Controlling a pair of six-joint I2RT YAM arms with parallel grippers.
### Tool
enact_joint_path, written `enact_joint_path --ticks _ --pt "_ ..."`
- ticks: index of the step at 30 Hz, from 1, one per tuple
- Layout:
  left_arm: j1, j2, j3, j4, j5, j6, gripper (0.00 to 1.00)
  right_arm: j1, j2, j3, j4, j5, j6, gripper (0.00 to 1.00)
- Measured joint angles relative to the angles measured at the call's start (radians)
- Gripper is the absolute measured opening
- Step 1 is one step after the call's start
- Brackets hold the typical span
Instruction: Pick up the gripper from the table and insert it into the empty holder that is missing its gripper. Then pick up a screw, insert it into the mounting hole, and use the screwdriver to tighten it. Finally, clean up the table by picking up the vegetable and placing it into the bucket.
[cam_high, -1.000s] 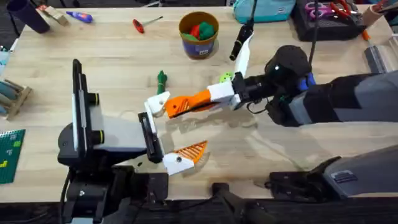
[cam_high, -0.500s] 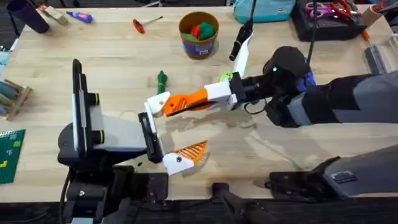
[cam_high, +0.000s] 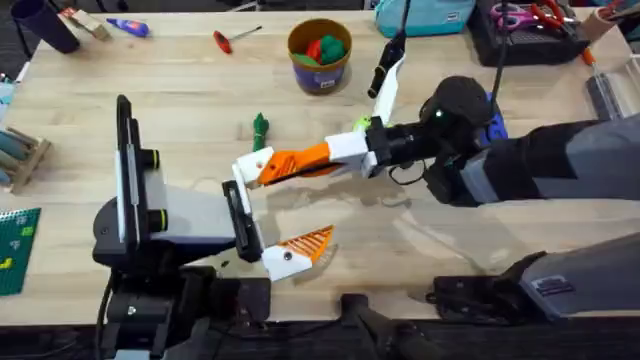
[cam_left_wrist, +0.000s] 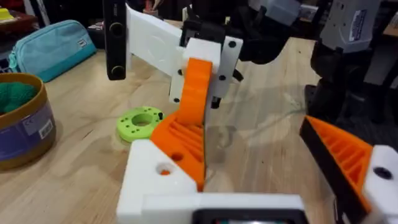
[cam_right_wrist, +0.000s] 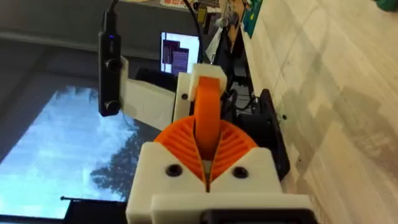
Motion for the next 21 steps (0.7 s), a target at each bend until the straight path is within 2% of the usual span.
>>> enact_joint_path --ticks 21 --pt "0.0 0.0 0.0 0.001 0.0 0.005 0.986 0.044 0.0 0.026 -0.032 0.048 0.002 0.008"
